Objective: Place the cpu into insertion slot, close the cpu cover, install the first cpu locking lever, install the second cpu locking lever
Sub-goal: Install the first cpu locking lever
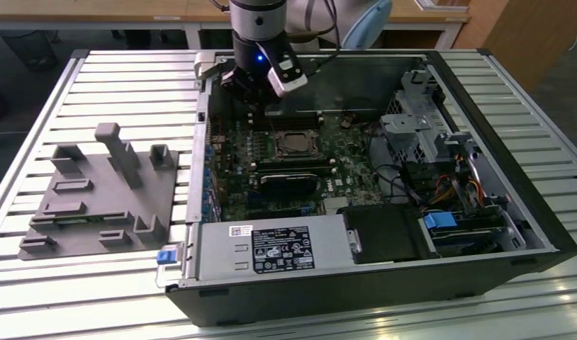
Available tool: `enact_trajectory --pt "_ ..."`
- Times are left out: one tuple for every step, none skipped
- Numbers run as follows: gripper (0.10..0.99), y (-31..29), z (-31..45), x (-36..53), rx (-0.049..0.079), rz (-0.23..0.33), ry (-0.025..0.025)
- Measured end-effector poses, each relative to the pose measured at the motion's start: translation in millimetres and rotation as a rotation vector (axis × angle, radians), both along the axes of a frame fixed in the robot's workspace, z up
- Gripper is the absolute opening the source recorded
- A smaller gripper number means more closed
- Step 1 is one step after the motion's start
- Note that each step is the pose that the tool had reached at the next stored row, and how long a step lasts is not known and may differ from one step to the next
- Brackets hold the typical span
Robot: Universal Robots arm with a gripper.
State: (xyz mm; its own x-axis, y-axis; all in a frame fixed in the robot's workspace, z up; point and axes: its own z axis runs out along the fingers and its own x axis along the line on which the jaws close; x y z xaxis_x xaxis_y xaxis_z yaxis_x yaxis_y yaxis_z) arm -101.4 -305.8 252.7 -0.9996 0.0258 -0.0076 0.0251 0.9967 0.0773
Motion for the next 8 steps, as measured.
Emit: enact_trajectory --pt "0.122 1.6 0.0 -0.6 0.000 0.000 0.0000" --pt "0.122 3.3 -0.1 -1.1 0.000 0.000 -0.0001" --pt "0.122 4.9 -0.1 -1.6 0.000 0.000 -0.0001" --pt "0.122 6.3 -0.1 -1.8 0.000 0.000 -0.0001" --pt "0.122 7.2 -0.1 -1.8 0.000 0.000 0.0000" --pt "0.122 7.7 -0.1 -1.7 0.000 0.000 0.0000" --pt "0.122 8.1 -0.1 -0.7 0.000 0.000 0.0001" --pt "0.122 8.6 -0.1 0.8 0.000 0.000 0.0001"
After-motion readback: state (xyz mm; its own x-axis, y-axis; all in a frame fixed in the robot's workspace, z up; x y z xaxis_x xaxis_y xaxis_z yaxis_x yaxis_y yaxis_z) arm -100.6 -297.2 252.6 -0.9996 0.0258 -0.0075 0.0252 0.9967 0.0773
